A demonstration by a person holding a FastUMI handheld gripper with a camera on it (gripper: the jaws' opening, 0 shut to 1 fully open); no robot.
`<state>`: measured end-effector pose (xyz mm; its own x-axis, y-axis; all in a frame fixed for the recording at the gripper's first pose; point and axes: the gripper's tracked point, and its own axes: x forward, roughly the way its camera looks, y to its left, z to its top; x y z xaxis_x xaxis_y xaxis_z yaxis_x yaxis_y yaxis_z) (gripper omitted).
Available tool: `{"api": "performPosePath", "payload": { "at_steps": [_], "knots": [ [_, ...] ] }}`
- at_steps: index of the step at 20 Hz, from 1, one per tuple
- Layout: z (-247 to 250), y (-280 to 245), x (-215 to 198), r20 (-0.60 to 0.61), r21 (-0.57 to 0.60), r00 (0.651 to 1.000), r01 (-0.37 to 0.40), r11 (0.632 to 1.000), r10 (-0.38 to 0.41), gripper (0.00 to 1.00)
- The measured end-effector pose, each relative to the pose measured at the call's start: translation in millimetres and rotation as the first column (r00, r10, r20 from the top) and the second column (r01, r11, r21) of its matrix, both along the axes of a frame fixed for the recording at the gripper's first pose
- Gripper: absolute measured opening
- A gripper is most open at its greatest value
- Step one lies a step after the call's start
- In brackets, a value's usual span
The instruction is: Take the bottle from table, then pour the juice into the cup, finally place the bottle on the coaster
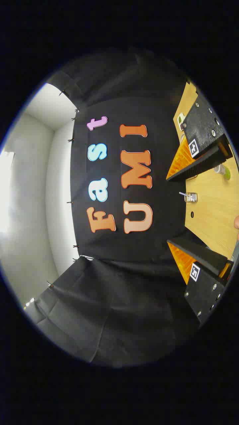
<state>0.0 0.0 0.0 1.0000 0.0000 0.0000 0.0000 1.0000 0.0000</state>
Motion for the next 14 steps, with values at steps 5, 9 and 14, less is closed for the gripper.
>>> {"api": "performPosePath", "payload": {
  "at_steps": [5, 9, 14],
  "knots": [
    [-11, 8, -2, -0.040, -0.057, 0.999, 0.011, 0.998, -0.013, 0.99],
    [-25, 29, -1, -0.031, -0.006, 0.999, -0.036, 0.999, 0.036, 0.99],
    [-35, 25, 3, -0.021, -0.006, 1.000, -0.022, 1.000, 0.022, 0.99]
  ]
}}
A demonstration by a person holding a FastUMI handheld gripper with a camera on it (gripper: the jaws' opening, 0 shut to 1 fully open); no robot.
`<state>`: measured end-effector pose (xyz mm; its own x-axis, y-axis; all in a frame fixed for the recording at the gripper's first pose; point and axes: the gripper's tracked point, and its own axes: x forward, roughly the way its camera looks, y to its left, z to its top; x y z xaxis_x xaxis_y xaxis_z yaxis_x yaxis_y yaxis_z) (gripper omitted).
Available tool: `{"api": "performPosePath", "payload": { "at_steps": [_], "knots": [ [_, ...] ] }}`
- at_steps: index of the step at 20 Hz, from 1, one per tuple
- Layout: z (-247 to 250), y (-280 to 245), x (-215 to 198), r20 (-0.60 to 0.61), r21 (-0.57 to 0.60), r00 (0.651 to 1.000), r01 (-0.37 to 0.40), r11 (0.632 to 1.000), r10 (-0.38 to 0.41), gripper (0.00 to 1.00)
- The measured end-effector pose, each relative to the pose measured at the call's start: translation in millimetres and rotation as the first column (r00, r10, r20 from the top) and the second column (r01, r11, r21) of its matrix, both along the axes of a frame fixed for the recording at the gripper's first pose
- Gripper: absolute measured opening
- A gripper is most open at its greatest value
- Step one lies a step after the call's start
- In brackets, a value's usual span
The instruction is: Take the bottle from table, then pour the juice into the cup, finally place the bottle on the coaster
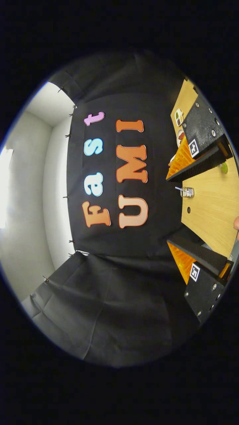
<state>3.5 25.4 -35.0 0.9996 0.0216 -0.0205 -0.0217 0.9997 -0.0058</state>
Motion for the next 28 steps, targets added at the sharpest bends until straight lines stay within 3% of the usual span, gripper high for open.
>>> {"api": "performPosePath", "payload": {
  "at_steps": [9, 16, 21, 28],
  "knots": [
    [-26, -14, -5, 0.003, 0.008, 1.000, 0.027, 1.000, -0.027, 0.99],
    [-34, -58, 1, 0.050, 0.007, 0.995, 0.081, 0.997, -0.081, 0.99],
    [-86, -119, 18, -0.086, 0.002, 0.978, 0.189, 0.982, -0.188, 0.99],
    [-199, -171, 40, -0.280, -0.035, 0.932, 0.231, 0.972, -0.232, 1.00]
  ]
}}
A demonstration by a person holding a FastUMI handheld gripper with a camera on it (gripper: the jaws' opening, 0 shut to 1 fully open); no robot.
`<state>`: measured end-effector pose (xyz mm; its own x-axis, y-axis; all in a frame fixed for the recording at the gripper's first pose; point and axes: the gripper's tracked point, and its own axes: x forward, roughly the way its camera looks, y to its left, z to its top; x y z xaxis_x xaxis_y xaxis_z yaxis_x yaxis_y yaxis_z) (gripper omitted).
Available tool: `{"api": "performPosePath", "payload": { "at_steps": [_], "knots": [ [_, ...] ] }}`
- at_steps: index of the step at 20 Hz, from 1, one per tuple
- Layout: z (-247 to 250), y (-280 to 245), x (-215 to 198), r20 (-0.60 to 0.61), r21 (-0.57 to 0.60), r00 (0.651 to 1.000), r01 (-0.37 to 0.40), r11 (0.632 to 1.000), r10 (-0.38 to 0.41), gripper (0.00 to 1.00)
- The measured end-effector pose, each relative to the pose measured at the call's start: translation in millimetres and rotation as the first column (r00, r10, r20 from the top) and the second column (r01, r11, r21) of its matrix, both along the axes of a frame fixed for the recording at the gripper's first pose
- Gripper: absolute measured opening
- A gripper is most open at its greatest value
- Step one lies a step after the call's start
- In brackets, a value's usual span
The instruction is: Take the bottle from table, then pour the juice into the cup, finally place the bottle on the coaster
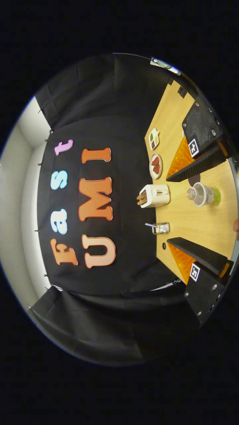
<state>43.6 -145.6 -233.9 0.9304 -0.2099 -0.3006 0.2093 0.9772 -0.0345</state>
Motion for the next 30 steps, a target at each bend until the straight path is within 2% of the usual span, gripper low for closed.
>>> {"api": "performPosePath", "payload": {
  "at_steps": [5, 10, 19, 24, 28, 30],
  "knots": [
    [-55, -10, 16, -0.048, -0.021, 0.999, -0.022, 1.000, 0.021, 1.00],
    [-94, -23, 15, -0.083, -0.050, 0.996, -0.021, 0.998, 0.017, 1.00],
    [-121, -29, 14, -0.063, 0.007, 0.998, -0.009, 1.000, 0.009, 1.00],
    [-145, -35, 11, -0.127, -0.017, 0.992, 0.001, 1.000, -0.003, 1.00],
    [-152, -35, 11, -0.120, -0.013, 0.993, 0.000, 1.000, -0.001, 1.00],
    [-162, -39, 10, -0.143, -0.033, 0.990, 0.000, 0.999, -0.005, 0.96]
  ]
}}
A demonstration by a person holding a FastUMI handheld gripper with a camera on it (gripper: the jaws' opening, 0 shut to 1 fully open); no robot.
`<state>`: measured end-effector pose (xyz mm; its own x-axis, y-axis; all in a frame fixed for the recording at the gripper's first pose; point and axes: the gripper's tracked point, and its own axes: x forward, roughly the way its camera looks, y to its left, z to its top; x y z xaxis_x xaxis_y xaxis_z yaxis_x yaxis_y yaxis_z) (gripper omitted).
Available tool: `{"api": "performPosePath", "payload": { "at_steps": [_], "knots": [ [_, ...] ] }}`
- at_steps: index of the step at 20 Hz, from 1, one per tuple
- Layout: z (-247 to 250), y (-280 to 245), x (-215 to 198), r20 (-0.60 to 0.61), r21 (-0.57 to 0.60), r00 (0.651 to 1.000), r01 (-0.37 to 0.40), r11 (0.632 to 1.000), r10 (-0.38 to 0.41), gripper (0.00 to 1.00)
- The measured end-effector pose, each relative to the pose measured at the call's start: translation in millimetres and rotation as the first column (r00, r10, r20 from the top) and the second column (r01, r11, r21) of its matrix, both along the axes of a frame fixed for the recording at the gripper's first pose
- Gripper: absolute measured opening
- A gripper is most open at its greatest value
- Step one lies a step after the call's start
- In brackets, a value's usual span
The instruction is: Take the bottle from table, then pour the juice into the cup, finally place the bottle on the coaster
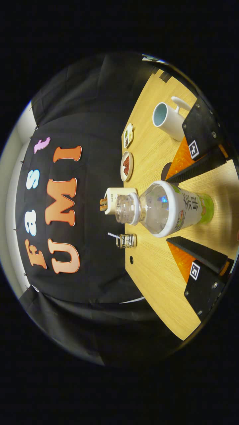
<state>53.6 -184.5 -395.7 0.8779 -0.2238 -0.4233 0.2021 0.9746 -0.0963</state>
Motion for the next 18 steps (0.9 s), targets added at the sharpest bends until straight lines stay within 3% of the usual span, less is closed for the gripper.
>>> {"api": "performPosePath", "payload": {
  "at_steps": [2, 4, 7, 15, 18],
  "knots": [
    [-9, 0, 2, -0.021, -0.002, 1.000, -0.013, 1.000, 0.013, 0.85],
    [-7, -1, 2, -0.015, -0.003, 1.000, 0.001, 1.000, -0.001, 0.65],
    [-1, -10, -1, -0.034, -0.035, 0.999, 0.030, 0.999, -0.032, 0.55],
    [27, -47, -1, 0.017, 0.174, 0.988, 0.146, 0.974, -0.151, 0.54],
    [39, -64, -1, 0.036, 0.305, 0.975, 0.197, 0.932, -0.217, 0.54]
  ]
}}
